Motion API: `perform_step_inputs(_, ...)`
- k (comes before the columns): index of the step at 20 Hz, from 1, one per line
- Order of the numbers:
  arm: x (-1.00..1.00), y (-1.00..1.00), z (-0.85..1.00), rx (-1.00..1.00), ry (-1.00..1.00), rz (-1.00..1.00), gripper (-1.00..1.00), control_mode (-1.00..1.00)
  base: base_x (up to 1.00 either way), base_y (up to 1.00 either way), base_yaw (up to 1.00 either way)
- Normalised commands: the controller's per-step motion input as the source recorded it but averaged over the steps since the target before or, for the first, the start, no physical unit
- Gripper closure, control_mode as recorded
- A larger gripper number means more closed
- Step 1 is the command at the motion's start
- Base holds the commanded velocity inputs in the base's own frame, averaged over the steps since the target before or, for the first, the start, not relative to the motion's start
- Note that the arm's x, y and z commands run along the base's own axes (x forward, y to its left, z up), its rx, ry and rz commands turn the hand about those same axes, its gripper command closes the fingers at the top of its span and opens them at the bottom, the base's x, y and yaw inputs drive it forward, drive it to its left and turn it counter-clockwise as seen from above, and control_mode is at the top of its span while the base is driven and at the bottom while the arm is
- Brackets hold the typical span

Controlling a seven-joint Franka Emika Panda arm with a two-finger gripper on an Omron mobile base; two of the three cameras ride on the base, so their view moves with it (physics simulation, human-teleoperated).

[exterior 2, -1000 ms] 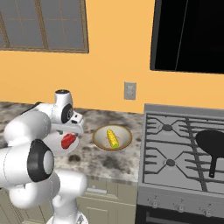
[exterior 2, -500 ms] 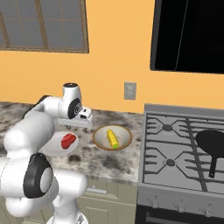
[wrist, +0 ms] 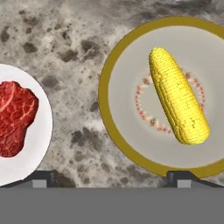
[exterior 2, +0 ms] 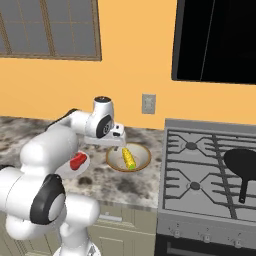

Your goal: Place the steak on the plate and place the corn on the same plate.

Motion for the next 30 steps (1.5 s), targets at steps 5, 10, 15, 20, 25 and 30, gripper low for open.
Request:
perform_step_inputs(5,0.33,-0.49,0.00,0.04,0.00,0.23,-1.00,-1.00,0.00,0.00,0.00)
perform_step_inputs(10,0.31,-0.28,-0.15,0.01,0.00,0.16,-1.00,-1.00,0.00,0.00,0.00)
perform_step_inputs(15,0.35,-0.19,-0.35,0.00,0.00,0.09,-1.00,-1.00,0.00,0.00,0.00)
perform_step_inputs(20,0.26,-0.15,-0.38,0.00,0.00,0.02,-1.00,-1.00,0.00,0.00,0.00)
perform_step_inputs(25,0.17,-0.03,-0.38,-0.01,0.00,0.00,-1.00,-1.00,0.00,0.00,0.00)
perform_step_inputs(30,0.07,-0.03,-0.32,-0.01,0.02,0.00,-1.00,-1.00,0.00,0.00,0.00)
